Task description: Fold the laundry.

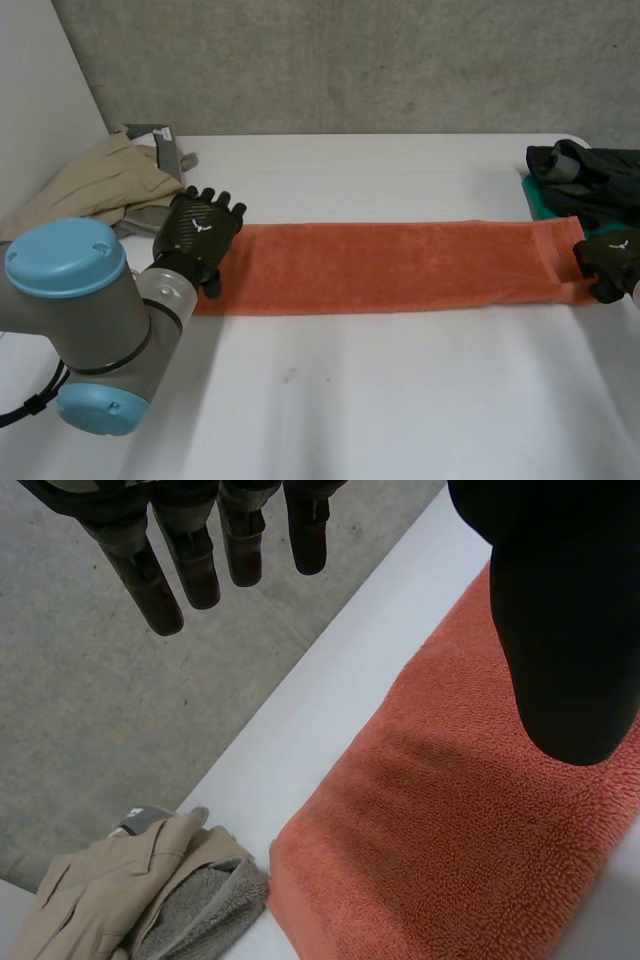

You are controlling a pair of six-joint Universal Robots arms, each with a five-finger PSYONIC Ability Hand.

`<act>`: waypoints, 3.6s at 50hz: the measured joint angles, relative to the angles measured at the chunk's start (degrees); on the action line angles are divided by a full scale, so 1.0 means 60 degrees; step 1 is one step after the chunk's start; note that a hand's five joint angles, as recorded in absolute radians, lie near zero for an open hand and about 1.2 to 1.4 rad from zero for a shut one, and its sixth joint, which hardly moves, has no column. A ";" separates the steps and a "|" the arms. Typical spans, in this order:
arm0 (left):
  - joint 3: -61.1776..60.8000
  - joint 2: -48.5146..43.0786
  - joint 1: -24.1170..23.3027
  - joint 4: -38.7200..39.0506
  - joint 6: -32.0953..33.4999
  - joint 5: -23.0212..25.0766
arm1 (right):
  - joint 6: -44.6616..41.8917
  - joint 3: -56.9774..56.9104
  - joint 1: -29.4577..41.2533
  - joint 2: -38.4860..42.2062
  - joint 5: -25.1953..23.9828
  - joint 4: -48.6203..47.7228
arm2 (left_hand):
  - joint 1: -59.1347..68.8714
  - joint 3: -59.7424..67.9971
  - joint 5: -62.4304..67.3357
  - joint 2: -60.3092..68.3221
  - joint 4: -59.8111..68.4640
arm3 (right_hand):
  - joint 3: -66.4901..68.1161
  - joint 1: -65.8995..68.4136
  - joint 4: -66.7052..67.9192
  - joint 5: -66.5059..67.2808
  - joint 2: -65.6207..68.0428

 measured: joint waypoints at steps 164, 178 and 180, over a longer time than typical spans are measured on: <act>0.4672 -0.0967 -0.2109 -0.4198 -0.3242 -0.1355 | 0.2280 -0.2045 0.6197 -0.0465 0.1141 0.0573 | 0.0000 0.0000 -0.0019 0.0000 0.0000 | -0.9069 -0.8435 -0.9117 -0.8825 -0.9114; 0.4650 -0.0553 -0.1075 -0.4235 -0.3332 0.1716 | 0.2004 0.1518 0.7333 -0.0364 0.0996 -0.3238 | 0.0000 0.0001 -0.0019 0.0000 0.0000 | -0.9069 -0.8435 -0.9117 -0.8824 -0.9114; 0.4644 -0.0575 -0.1055 -0.4242 -0.3338 0.1792 | 0.1899 0.1482 0.7384 -0.0068 0.0987 -0.3519 | 0.0000 0.0000 -0.0019 0.0000 0.0001 | -0.9068 -0.8435 -0.9111 -0.8823 -0.9113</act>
